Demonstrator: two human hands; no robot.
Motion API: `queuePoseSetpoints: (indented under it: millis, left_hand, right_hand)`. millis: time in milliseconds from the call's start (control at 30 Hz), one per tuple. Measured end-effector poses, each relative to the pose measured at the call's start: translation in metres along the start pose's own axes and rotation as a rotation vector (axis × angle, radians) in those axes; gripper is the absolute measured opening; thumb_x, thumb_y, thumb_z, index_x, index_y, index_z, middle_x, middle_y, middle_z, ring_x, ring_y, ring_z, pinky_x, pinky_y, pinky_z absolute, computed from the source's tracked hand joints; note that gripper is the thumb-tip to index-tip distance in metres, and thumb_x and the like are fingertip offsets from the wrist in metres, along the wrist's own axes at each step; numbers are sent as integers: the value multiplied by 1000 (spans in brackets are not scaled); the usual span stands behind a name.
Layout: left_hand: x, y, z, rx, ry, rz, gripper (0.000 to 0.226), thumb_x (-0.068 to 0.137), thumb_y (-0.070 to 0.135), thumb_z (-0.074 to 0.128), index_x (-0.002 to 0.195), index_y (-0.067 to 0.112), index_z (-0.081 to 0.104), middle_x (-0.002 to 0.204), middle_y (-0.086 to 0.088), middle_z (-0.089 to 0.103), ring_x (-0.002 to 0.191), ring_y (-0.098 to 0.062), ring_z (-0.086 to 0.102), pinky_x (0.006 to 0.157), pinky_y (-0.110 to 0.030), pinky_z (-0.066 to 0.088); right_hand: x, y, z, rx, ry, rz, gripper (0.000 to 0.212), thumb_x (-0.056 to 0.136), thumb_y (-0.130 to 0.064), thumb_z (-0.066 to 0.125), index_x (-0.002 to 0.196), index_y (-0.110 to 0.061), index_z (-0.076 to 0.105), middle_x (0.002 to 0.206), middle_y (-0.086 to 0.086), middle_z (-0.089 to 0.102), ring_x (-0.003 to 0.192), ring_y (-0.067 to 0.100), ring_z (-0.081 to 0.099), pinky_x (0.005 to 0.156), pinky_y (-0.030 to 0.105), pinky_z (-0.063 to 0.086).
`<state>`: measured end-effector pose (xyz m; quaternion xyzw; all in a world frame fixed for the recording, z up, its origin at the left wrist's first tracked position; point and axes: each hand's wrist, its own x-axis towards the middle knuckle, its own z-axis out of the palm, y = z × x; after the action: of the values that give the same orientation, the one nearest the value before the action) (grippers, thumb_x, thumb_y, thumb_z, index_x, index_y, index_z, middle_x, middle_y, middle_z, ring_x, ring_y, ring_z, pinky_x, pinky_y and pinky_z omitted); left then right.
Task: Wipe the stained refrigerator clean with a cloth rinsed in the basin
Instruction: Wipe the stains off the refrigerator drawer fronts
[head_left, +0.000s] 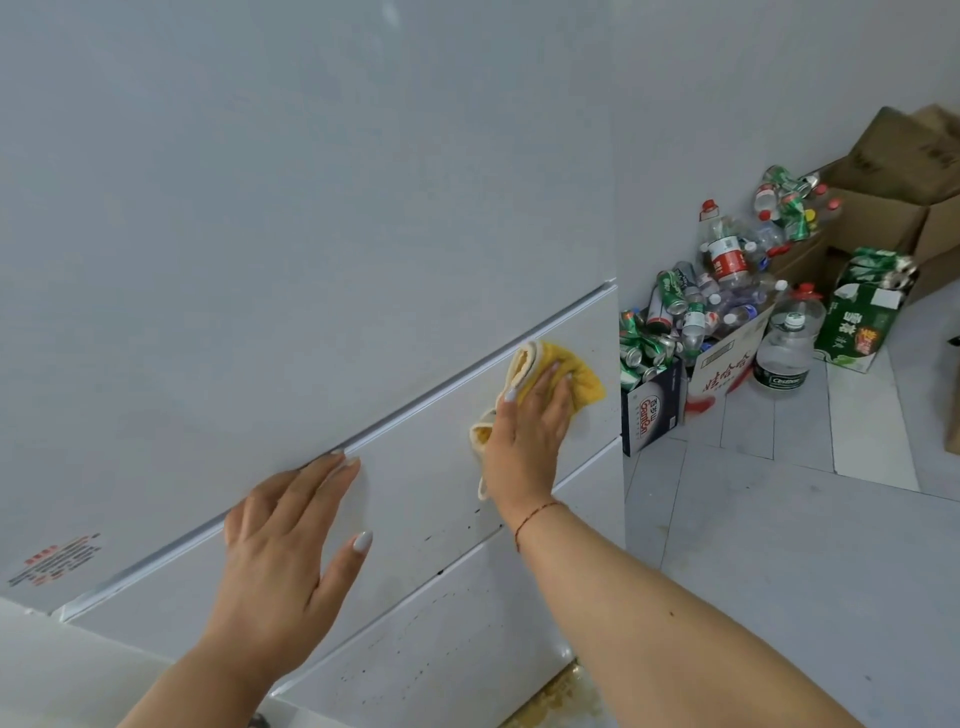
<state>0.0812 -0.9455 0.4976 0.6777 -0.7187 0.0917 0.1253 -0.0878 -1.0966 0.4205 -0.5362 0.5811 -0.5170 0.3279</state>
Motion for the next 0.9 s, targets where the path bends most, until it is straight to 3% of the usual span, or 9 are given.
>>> queuePoseSetpoints:
  millis: [167, 300, 567, 733, 900]
  left_hand:
    - [2, 4, 0, 9, -4, -39, 71, 93, 66, 18, 139, 23, 49, 140, 4, 48, 119, -25, 40, 95, -43, 30]
    - [3, 4, 2, 45, -6, -34, 72, 92, 67, 19, 138, 21, 50, 138, 1, 50, 115, -28, 41, 91, -45, 31]
    - [6, 11, 7, 100, 44, -66, 75, 90, 68, 21, 138, 19, 50, 135, -5, 48, 110, -33, 39, 88, -58, 37]
    - [22, 33, 9, 85, 94, 14, 71, 94, 57, 22, 137, 8, 49, 127, -10, 52, 110, -30, 42, 93, -46, 29]
    - [53, 66, 5, -22, 61, 186, 56, 94, 47, 33, 132, 10, 52, 123, -7, 58, 110, -25, 50, 95, -38, 38]
  right_hand:
    - [-34, 4, 14, -4, -78, -133, 74, 85, -73, -2, 144, -29, -17, 160, 2, -12, 146, 13, -14, 120, 45, 1]
    - [1, -2, -3, 63, 13, -142, 67, 91, -60, 11, 148, -31, -10, 161, -1, -7, 147, 10, -11, 120, 47, 4]
    - [85, 12, -31, 185, 173, 138, 73, 89, -52, 16, 153, -21, -2, 161, 5, -5, 148, 20, -2, 119, 47, 9]
    - [35, 24, -3, 298, 69, 262, 82, 83, -64, 15, 153, -26, -4, 161, -1, -11, 148, 16, -5, 119, 48, 11]
    - [3, -1, 3, 270, 32, 1, 67, 90, -58, 13, 151, -34, 1, 160, -9, -7, 146, 5, -9, 121, 44, 5]
